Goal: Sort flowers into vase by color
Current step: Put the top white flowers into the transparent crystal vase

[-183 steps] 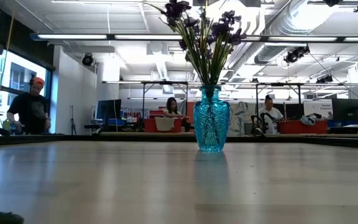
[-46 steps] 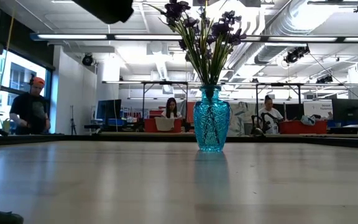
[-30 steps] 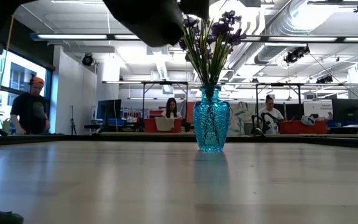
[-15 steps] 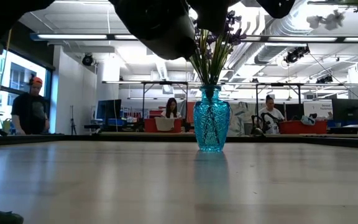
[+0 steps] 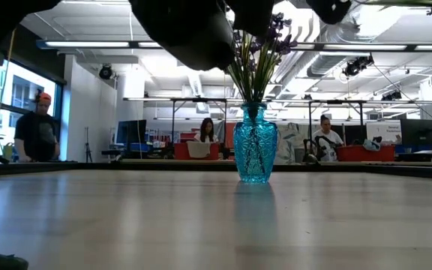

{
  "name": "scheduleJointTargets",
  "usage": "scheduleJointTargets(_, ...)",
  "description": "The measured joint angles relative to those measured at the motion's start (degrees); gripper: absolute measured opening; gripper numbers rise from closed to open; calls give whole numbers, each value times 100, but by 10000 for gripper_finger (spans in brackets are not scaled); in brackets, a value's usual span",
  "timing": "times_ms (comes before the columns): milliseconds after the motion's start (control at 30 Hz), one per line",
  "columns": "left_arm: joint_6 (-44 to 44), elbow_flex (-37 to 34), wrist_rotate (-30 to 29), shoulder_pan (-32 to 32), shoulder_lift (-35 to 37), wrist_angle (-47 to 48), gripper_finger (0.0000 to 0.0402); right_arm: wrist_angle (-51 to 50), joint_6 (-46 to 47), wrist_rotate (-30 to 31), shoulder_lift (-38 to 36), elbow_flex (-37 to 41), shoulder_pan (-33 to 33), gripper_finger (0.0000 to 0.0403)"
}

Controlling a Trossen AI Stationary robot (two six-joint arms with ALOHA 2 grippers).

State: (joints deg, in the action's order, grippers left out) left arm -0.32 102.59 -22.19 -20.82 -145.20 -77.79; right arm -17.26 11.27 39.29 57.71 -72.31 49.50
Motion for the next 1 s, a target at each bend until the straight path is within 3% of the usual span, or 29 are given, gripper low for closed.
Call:
scheduleJointTargets(300, -195, -4, 247, -34, -70, -138, 0, 86, -176, 9, 2, 0, 0, 0)
scheduleJointTargets(500, -165, 64, 673, -77, -76, 422, 0, 169, -479, 4, 7, 0, 0, 0)
scheduleJointTargets(767, 283, 791, 1170, 43, -68, 1324, 0, 168, -479, -9, 7, 0, 0, 0)
scheduleJointTargets(1000, 213, 857, 1096, 134, -266, 1331, 0, 167, -485, -12, 9, 0, 0, 0)
